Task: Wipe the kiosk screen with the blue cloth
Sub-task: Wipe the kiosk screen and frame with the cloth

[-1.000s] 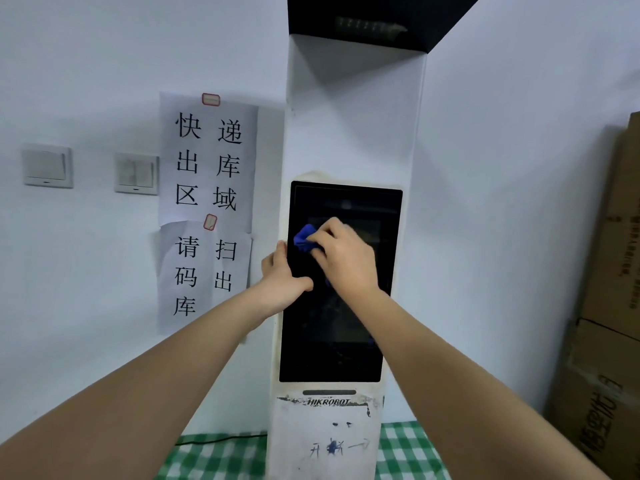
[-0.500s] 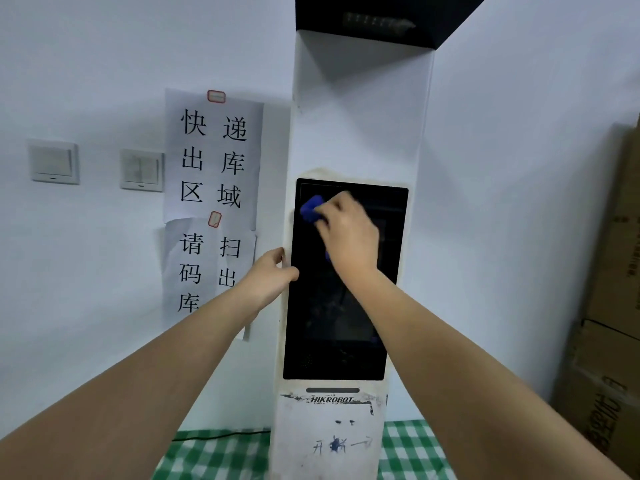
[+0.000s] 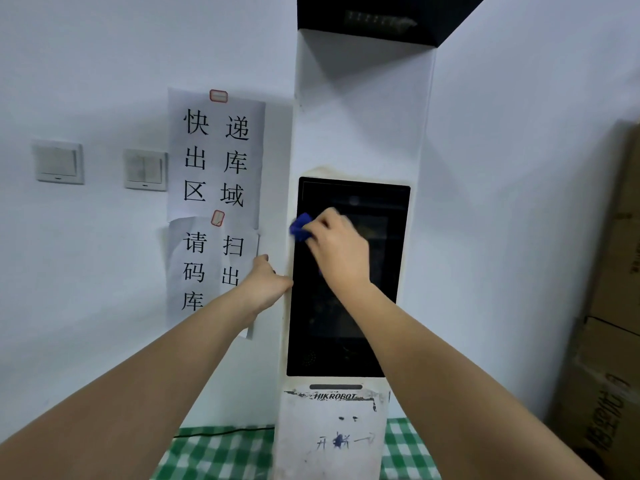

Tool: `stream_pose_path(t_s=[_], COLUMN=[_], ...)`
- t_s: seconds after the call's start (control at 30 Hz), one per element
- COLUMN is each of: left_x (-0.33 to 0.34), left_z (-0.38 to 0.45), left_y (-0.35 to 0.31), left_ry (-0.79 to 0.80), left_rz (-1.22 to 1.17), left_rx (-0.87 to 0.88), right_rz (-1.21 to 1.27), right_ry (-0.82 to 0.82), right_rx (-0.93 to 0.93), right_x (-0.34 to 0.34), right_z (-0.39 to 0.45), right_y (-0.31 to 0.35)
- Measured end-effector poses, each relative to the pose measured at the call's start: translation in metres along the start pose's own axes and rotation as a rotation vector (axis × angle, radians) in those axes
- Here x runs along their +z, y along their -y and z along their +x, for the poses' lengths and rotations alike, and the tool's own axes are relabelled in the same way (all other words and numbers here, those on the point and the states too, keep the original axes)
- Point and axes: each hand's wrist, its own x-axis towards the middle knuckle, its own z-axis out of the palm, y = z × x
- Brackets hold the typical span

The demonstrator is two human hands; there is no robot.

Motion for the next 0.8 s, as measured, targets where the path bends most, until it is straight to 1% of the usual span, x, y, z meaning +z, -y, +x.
stream_pose_path(t_s=[0.03, 0.07, 0.1, 0.13, 0.23, 0.27, 0.3, 0.33, 0.37, 0.43, 0.47, 0.5, 0.53, 0.57, 0.67, 0.7, 0.73, 0.77, 0.8], left_x=[-0.001, -0.002, -0.002, -0.002, 0.000, 0.001, 0.002, 0.002, 0.002, 0.002, 0.001, 0.001, 0.000, 0.001, 0.004, 0.005, 0.006, 0.007, 0.007], left_z=[-0.001, -0.001, -0.001, -0.001, -0.005, -0.005, -0.005, -0.005, -0.004, -0.002, -0.001, -0.001, -0.001, -0.001, -0.002, -0.002, -0.002, -0.003, -0.003], left_y=[0.000, 0.000, 0.001, 0.002, 0.004, 0.005, 0.006, 0.007, 0.008, 0.009, 0.011, 0.011, 0.012, 0.013, 0.014, 0.014, 0.013, 0.013, 0.012], left_ry=[-0.003, -0.011, -0.019, -0.024, -0.008, 0.000, 0.005, 0.009, 0.015, 0.038, 0.042, 0.041, 0.040, 0.043, 0.078, 0.091, 0.103, 0.111, 0.116], left_rz=[0.007, 0.011, 0.014, 0.017, 0.024, 0.026, 0.031, 0.036, 0.039, 0.027, 0.026, 0.025, 0.025, 0.030, 0.047, 0.060, 0.071, 0.077, 0.081], left_rx=[-0.007, -0.011, -0.018, -0.021, -0.037, -0.039, -0.042, -0.044, -0.048, -0.062, -0.069, -0.075, -0.077, -0.073, -0.060, -0.058, -0.051, -0.041, -0.028], right_rz=[0.046, 0.076, 0.077, 0.050, -0.088, -0.114, -0.128, -0.125, -0.099, 0.019, 0.073, 0.100, 0.095, 0.074, -0.044, -0.074, -0.086, -0.078, -0.052], right_ry=[-0.035, -0.053, -0.049, -0.019, 0.093, 0.122, 0.136, 0.125, 0.086, -0.004, -0.024, -0.027, -0.013, 0.020, 0.136, 0.164, 0.168, 0.142, 0.093], right_rx=[0.117, 0.185, 0.188, 0.134, -0.197, -0.282, -0.326, -0.312, -0.230, 0.056, 0.170, 0.212, 0.183, 0.108, -0.204, -0.266, -0.286, -0.264, -0.197], right_x=[-0.002, -0.002, 0.001, 0.005, 0.011, 0.009, 0.006, 0.002, -0.001, -0.005, -0.007, -0.006, -0.004, 0.000, 0.010, 0.009, 0.008, 0.005, 0.001], right_z=[0.001, -0.001, -0.007, -0.015, -0.036, -0.036, -0.031, -0.024, -0.016, -0.006, -0.006, -0.009, -0.015, -0.023, -0.042, -0.041, -0.037, -0.032, -0.026], right_y=[0.001, 0.005, 0.010, 0.015, 0.022, 0.019, 0.015, 0.011, 0.006, -0.001, -0.001, 0.000, 0.001, 0.002, -0.003, -0.006, -0.010, -0.013, -0.016])
